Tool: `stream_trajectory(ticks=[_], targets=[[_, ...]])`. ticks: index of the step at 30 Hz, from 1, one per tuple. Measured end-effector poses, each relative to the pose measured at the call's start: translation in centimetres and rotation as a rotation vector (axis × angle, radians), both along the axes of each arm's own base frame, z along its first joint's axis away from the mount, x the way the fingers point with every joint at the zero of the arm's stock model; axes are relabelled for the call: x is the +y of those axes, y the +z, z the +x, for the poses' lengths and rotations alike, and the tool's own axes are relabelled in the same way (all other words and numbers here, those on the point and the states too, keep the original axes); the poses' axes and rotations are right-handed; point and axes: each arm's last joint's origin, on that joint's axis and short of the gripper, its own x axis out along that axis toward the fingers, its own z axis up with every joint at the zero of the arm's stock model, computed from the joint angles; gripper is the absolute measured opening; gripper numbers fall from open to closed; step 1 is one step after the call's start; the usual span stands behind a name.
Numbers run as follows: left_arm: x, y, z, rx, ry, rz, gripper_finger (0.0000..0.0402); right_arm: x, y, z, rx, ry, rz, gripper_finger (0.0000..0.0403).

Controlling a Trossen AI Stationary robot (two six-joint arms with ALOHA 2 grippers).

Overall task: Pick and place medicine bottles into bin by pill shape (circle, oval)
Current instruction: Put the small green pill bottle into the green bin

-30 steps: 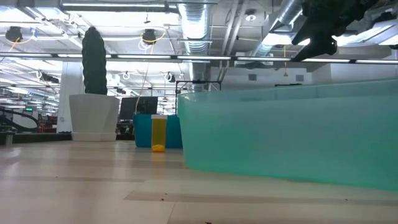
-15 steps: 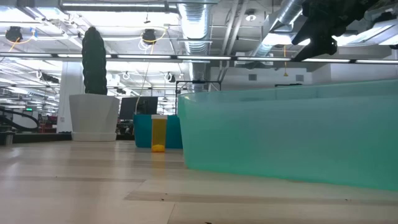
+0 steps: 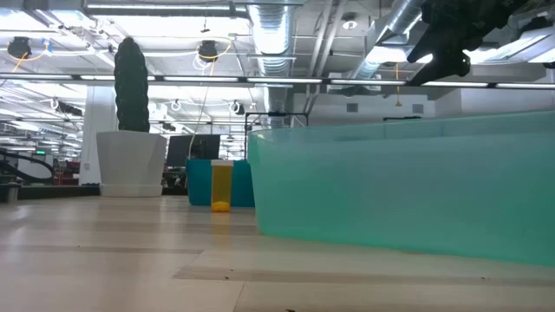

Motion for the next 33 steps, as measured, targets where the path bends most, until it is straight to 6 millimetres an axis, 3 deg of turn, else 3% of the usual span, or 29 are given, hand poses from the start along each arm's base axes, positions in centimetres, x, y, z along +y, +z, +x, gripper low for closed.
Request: stream_trajectory(ticks=[14,25,29,33], targets=[[-0.2,0.0,0.0,0.009,-0.071,-0.018,0.0145,0.0,0.0,0.0,-0.001,0.000,0.000,0.0333],[-0.1,0.0,0.2,0.012,-0.062,-0.025,0.0110,0.0,0.0,0.0,-0.002,-0.001,0.000,0.0333],[0.1,0.6,1.2,0.002,-0.027,-0.041,0.0111,0.0,0.0,0.0,-0.002,-0.001,0.000,0.0333],[0.7,2.1,3.4,-0.038,0.001,-0.070,0.0111,0.0,0.0,0.0,-0.002,-0.001,0.000,0.0333]])
